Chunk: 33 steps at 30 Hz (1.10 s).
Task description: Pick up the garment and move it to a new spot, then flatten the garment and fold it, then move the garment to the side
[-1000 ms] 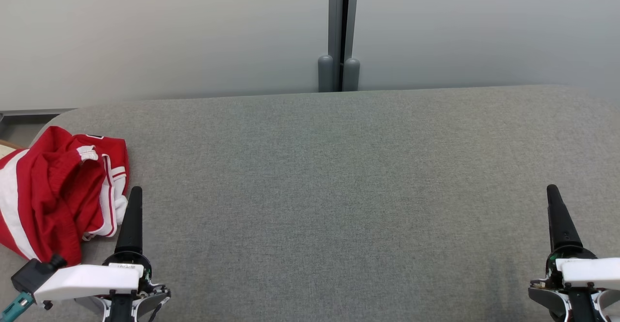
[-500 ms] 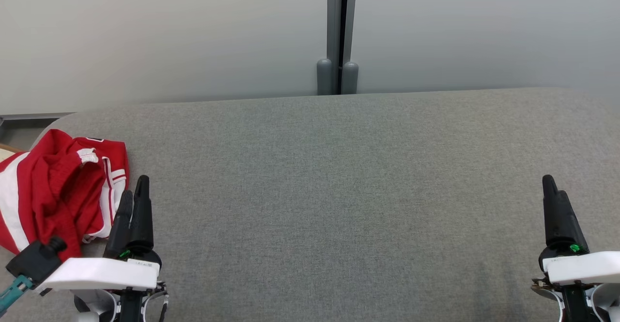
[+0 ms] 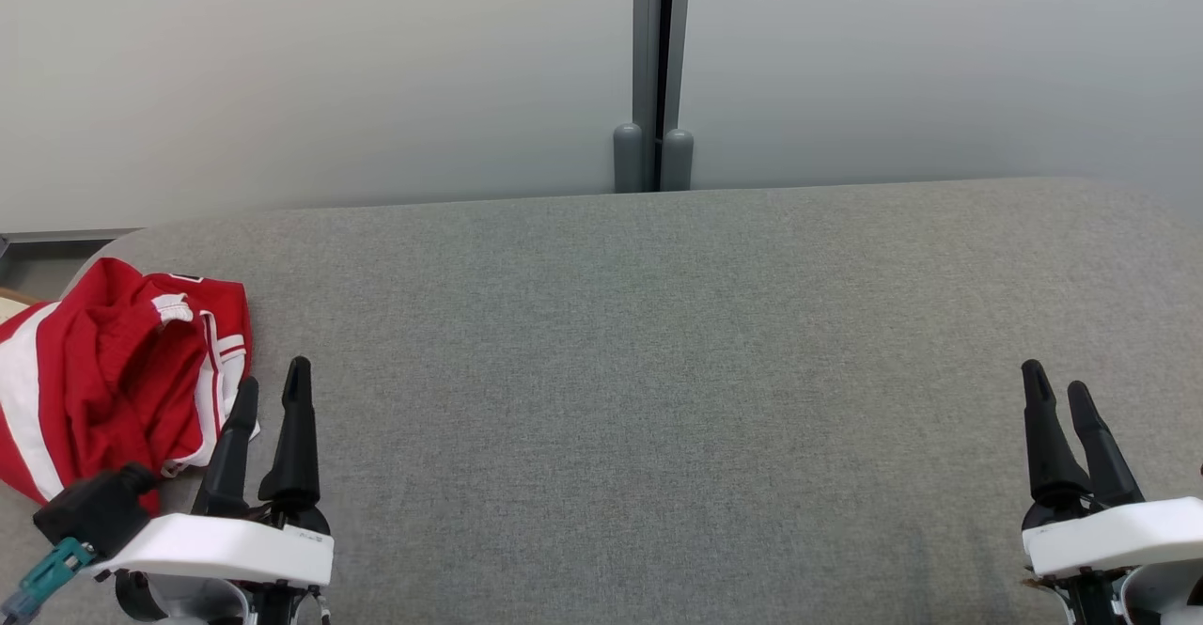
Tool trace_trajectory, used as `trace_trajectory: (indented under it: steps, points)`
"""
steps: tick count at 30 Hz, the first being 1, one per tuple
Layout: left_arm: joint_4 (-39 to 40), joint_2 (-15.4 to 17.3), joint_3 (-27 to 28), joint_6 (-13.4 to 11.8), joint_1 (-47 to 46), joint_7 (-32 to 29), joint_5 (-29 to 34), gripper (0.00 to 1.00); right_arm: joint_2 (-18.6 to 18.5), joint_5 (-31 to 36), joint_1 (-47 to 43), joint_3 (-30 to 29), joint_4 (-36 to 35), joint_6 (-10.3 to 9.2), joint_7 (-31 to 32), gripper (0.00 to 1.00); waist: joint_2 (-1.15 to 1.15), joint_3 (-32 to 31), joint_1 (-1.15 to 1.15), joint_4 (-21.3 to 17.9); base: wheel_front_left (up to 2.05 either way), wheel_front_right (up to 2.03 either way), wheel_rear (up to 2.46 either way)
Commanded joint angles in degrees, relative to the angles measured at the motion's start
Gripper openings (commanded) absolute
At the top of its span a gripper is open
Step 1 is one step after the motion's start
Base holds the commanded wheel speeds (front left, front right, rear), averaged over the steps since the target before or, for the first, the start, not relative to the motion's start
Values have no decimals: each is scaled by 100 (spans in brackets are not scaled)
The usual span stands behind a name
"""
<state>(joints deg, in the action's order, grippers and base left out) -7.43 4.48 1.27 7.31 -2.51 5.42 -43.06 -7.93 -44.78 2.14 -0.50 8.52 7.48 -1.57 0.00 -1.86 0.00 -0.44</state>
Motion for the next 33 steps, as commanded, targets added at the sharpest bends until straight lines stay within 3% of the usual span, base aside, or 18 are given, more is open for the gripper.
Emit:
trace_trajectory:
  steps: [1,33]
  points:
    - [53,61,-23,-20,16,65,261,100,-56,222,-14,27,-40,2,-41,100,0,-9,0,-1,0,0,0]
    - [-469,92,-314,-61,71,548,2265,100,-50,2008,-129,321,279,1,-376,100,0,-22,0,-70,0,0,0]
